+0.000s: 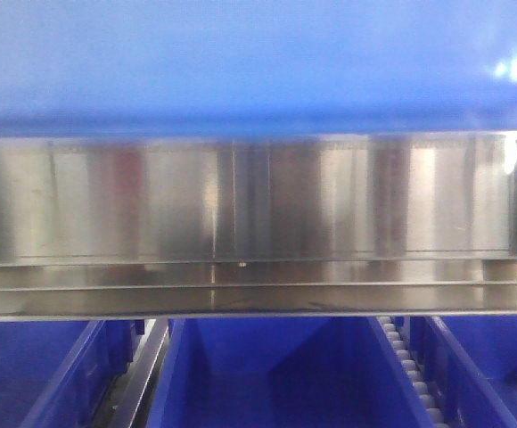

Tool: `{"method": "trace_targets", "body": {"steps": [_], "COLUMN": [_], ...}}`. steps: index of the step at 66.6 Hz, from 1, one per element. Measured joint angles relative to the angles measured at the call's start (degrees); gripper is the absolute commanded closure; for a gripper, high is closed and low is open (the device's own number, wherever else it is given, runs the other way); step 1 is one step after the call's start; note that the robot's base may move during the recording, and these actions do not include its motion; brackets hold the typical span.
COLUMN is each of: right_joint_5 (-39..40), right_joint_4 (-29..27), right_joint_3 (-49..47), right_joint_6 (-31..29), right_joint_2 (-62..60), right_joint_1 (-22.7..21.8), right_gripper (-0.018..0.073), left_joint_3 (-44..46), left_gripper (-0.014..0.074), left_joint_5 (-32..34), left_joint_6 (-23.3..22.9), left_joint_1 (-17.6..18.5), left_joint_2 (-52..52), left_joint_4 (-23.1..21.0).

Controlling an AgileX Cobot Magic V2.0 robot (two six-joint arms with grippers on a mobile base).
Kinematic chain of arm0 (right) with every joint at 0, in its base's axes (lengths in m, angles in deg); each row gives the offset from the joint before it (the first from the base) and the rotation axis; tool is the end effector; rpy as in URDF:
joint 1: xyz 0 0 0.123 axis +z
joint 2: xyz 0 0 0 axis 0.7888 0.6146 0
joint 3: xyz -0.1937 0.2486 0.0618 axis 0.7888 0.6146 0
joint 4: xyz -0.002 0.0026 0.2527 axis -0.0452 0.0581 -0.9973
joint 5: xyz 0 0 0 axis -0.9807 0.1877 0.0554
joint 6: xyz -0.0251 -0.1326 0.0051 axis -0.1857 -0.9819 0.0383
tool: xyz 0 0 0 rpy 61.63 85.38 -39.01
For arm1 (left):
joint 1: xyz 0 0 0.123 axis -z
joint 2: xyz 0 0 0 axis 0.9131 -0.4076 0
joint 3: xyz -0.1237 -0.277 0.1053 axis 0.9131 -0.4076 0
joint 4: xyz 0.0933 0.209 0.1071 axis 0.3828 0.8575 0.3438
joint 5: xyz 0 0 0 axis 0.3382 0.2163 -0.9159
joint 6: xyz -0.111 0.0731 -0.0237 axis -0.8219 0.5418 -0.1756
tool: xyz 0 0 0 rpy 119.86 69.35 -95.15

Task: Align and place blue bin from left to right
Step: 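Pull the gripped bin off the shelf toward the robot with both grippers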

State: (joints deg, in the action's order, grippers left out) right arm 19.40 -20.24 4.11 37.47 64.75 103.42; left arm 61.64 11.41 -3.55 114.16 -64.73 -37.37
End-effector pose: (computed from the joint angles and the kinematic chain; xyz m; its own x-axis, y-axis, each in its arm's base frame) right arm 0.1963 0.1512 0.4415 -0.6516 -0.0503 -0.7569 -0.1973 0.9747 0.1050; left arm 0.2391 -0.1429 0.4532 -0.6157 -0.0806 -0.7838 -0.0859 0.9957 -0.0349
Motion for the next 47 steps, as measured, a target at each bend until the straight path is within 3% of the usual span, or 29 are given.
{"method": "trace_targets", "body": {"steps": [16, 47], "right_joint_5": [-4.05, -4.14], "right_joint_4": [4.84, 5.58], "right_joint_3": [0.96, 1.3], "right_joint_6": [5.07, 6.15], "right_joint_2": [-0.95, -0.95], "right_joint_1": [6.11, 6.79], "right_gripper": [0.0637, 0.0637], "left_joint_3": [-1.39, -1.39], "left_gripper": [0.0707, 0.0707], "left_joint_5": [-1.51, -1.51], "left_joint_6": [-1.6, -1.13], "left_joint_1": [2.23, 2.23], "left_joint_2": [1.75, 1.87], "left_joint_4": [1.56, 2.23]}}
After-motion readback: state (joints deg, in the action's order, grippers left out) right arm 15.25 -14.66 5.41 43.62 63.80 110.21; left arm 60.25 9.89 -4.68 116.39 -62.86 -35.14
